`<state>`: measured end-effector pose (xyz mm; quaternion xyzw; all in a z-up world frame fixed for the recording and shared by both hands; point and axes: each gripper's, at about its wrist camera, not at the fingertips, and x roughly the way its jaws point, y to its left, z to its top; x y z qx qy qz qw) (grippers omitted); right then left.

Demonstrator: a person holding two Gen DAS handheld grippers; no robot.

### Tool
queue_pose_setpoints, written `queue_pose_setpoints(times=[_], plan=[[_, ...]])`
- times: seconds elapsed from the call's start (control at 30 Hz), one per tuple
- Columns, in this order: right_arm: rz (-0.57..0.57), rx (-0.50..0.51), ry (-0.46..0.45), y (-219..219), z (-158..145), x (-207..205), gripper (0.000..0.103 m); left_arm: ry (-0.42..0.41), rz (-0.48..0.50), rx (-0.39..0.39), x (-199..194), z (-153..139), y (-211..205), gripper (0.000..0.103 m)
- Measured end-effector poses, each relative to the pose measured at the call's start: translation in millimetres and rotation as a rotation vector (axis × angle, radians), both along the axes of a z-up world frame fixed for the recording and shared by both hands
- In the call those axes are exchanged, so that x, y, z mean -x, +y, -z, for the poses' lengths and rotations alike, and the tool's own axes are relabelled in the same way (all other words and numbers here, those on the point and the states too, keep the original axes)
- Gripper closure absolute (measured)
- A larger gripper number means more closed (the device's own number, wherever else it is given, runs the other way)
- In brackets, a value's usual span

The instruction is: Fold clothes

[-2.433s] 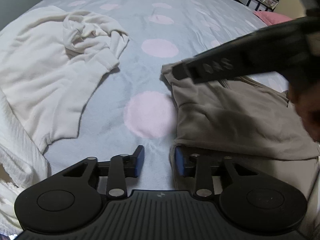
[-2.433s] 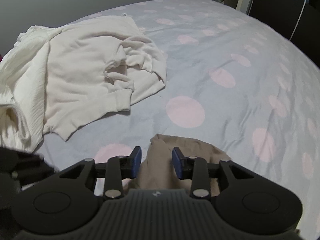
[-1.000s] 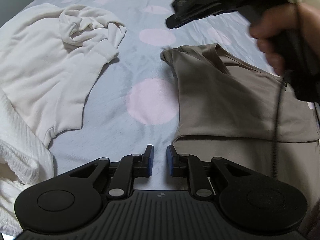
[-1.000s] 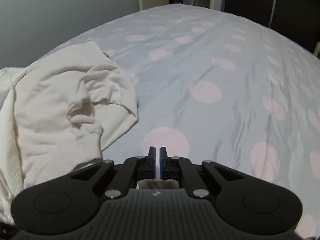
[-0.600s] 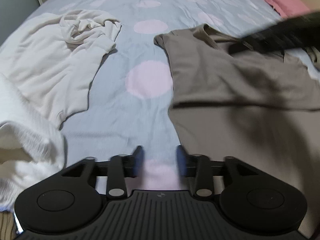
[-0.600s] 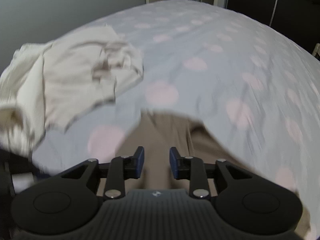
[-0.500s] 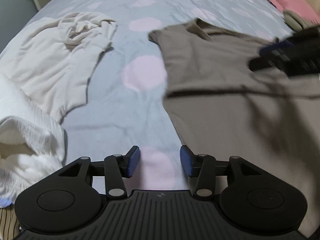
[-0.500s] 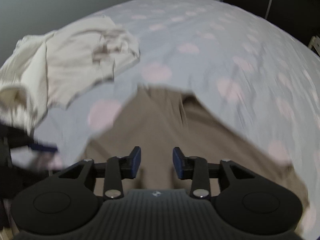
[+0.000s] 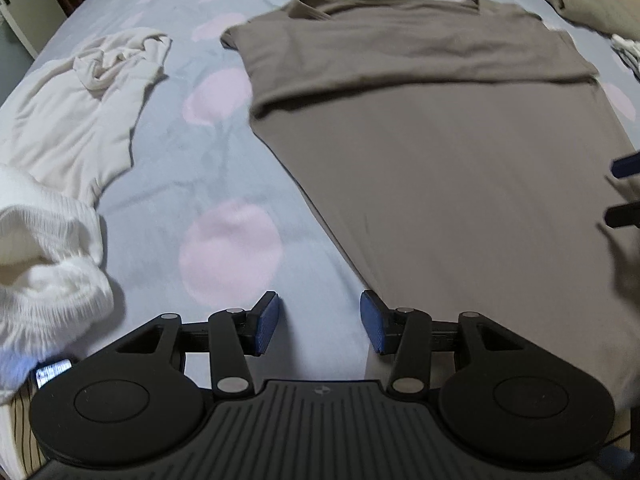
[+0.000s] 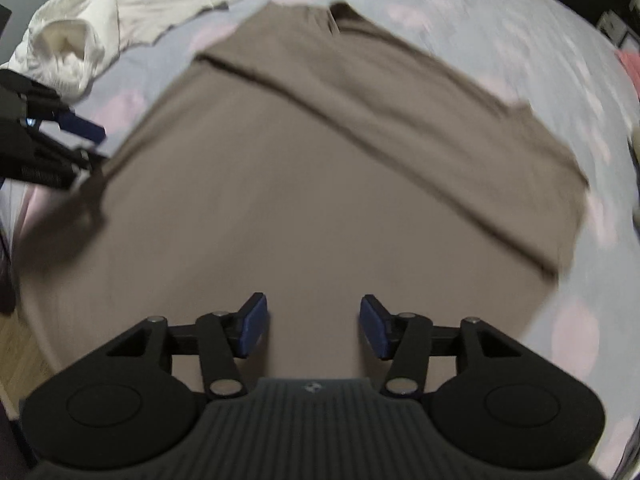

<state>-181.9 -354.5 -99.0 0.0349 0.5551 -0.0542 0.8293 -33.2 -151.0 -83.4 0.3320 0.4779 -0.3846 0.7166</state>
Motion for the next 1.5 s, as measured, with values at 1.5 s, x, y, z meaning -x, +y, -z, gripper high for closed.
queue_pose_setpoints(times=[1.5], plan=[[0.165, -0.117, 0.207, 3.3, 15.6, 104.5, 0.069, 0.276, -0.089, 0.122, 27.5, -15.1, 87.7, 0.036]])
